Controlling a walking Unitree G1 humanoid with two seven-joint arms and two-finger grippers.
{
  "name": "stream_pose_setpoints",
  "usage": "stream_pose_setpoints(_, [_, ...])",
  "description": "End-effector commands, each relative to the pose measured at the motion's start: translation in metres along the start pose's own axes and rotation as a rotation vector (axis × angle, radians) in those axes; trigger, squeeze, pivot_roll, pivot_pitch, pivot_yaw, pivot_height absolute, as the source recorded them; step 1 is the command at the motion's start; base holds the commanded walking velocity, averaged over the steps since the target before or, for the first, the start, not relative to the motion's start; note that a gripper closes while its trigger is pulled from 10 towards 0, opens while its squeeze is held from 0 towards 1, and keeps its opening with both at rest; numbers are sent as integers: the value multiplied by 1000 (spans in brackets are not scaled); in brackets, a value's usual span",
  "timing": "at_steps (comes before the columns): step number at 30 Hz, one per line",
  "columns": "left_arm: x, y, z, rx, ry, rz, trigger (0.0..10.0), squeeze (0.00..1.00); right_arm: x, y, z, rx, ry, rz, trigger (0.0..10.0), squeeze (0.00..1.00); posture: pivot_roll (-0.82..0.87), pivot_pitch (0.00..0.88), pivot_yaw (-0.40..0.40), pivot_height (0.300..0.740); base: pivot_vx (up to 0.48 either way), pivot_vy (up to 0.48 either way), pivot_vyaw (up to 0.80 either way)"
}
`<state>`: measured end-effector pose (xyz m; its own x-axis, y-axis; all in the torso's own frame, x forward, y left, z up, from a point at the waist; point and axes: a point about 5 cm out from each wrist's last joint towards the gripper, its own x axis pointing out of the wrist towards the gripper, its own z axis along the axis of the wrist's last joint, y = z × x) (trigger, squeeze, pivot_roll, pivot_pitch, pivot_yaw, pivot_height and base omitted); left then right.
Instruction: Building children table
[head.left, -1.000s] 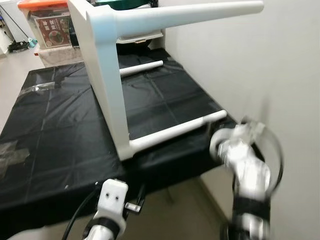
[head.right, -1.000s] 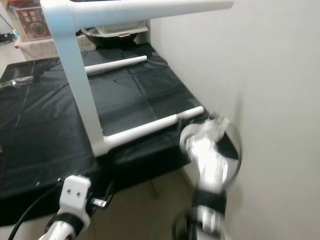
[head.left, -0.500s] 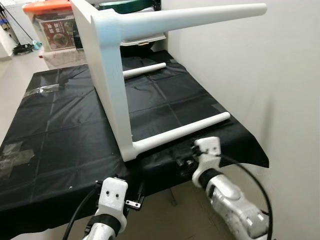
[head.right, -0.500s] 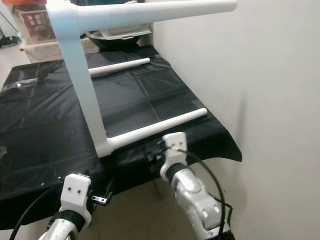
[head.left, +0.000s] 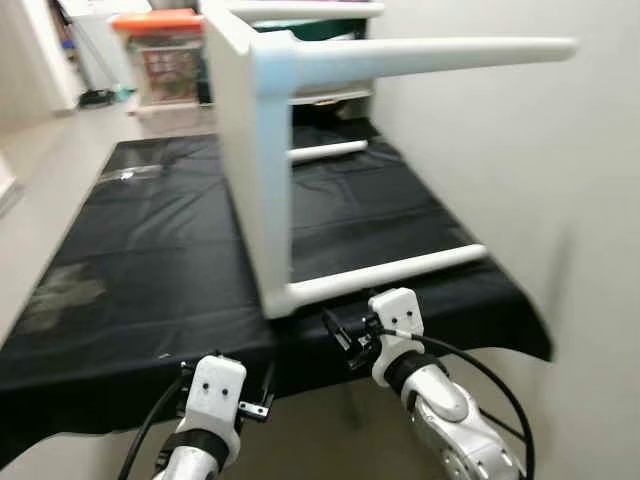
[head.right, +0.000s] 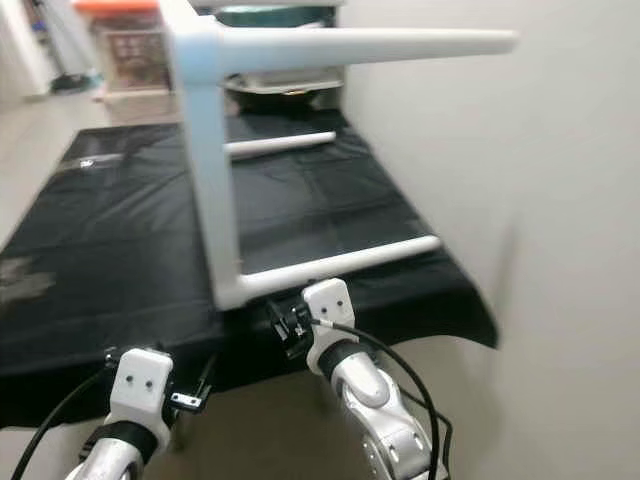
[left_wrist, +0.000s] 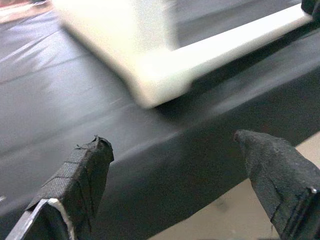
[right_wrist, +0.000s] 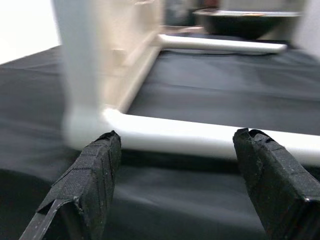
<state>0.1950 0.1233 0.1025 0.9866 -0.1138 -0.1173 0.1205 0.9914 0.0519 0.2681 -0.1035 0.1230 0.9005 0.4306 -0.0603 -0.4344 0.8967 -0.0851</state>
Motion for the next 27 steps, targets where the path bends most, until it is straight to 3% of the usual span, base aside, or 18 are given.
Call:
stream_pose_setpoints(1, [1, -1, -5, -28, 22, 2, 10000, 0, -2, 0, -4, -11, 6, 0, 10000, 0, -50, 13, 19, 740, 322, -352, 0])
stream_pose_setpoints(9, [1, 1, -6, -68, 28, 20, 10000, 0, -2, 1, -5, -16, 11, 0, 10000, 0, -50, 13, 19, 740, 334, -341, 0])
stream_pose_setpoints(15, [1, 4, -5, -97, 17, 42, 10000, 0, -3, 6, -6, -21, 4, 42, 10000, 0, -51, 5, 16, 740, 0, 0, 0])
stream_pose_setpoints(19, [1, 3, -5, -92, 17, 39, 10000, 0, -4, 10, -4, -48, -23, 68, 10000, 0, -51, 5, 16, 740, 0, 0, 619])
stream_pose_setpoints(24, [2, 4, -4, -89, 10, 41, 10000, 0, -2, 6, -4, -43, -24, 29, 10000, 0, -49, 0, 14, 740, 0, 0, 800])
stream_pose_setpoints(27, [6, 6, 1, -90, -12, 36, 10000, 0, 5, -6, 1, -52, -29, -64, 10000, 0, -50, 0, 17, 740, 0, 0, 267])
